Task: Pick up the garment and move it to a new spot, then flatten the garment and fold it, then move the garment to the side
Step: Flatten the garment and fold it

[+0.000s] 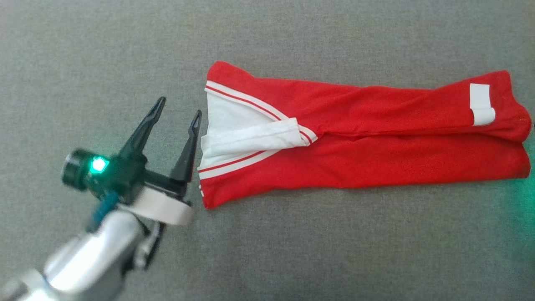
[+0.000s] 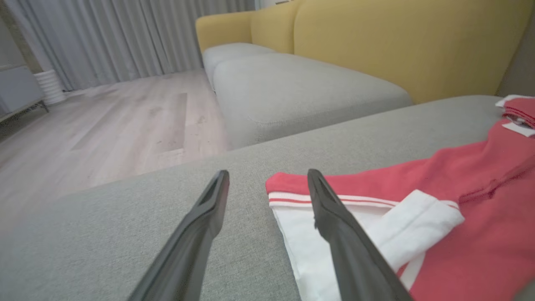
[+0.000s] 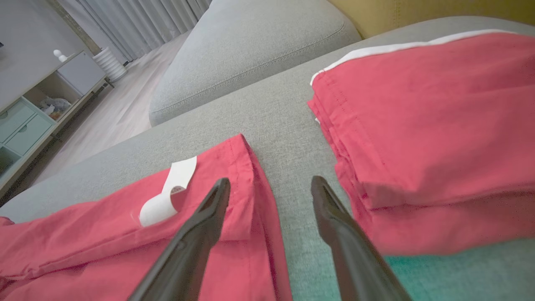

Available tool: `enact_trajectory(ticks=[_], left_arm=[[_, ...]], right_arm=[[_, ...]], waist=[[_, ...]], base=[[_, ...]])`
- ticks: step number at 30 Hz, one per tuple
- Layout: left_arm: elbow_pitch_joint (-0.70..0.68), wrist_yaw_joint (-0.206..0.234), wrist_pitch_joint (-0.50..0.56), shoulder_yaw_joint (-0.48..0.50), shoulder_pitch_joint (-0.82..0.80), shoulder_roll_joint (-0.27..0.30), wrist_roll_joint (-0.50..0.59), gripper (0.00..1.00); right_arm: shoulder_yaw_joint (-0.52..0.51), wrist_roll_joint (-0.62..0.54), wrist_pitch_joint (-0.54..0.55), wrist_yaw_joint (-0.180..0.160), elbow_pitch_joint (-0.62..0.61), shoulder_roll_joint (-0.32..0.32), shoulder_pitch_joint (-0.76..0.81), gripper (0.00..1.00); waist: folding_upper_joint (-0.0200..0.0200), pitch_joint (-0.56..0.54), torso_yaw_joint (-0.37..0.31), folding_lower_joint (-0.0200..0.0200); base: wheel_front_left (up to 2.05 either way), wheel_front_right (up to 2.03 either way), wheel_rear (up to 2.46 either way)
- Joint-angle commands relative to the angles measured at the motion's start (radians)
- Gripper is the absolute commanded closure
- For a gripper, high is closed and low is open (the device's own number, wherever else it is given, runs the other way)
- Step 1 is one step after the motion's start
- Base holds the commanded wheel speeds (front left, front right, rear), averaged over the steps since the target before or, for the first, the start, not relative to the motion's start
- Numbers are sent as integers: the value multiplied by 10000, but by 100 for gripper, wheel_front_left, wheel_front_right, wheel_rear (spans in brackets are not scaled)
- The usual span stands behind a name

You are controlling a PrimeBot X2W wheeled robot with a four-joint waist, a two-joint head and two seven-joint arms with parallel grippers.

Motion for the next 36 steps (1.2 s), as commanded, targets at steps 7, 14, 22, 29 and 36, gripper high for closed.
enact_trajectory(ticks=[7,14,22,29,36], left_arm=[[-1018,1581,-79,2824,2438,-1795,2507,0],[-1193,1249,-79,3851,4062,-3334,3991,0],[-988,325,-79,4901,4999,-4294,4897,0],[-888,-261,-80,5635,5340,-4479,5389,0],[-835,-714,-80,6090,5476,-4645,5692,0]], right_arm=[[-727,-972,-528,-9,115,502,416,0],[-1359,-2248,447,-9,2072,1071,-349,0],[-1162,-2242,1548,-9,2506,1186,-295,100],[-2158,-2412,1732,-9,1604,-56,-444,100],[-2599,-2313,3096,-9,-1098,98,-987,100]], waist=[[-1,-399,498,0],[-1,-812,1158,0],[-1,-1169,1224,0],[-1,-1485,694,0],[-1,-1592,357,0]], base=[[0,0,0],[0,0,0],[0,0,0],[0,0,0],[0,0,0]])
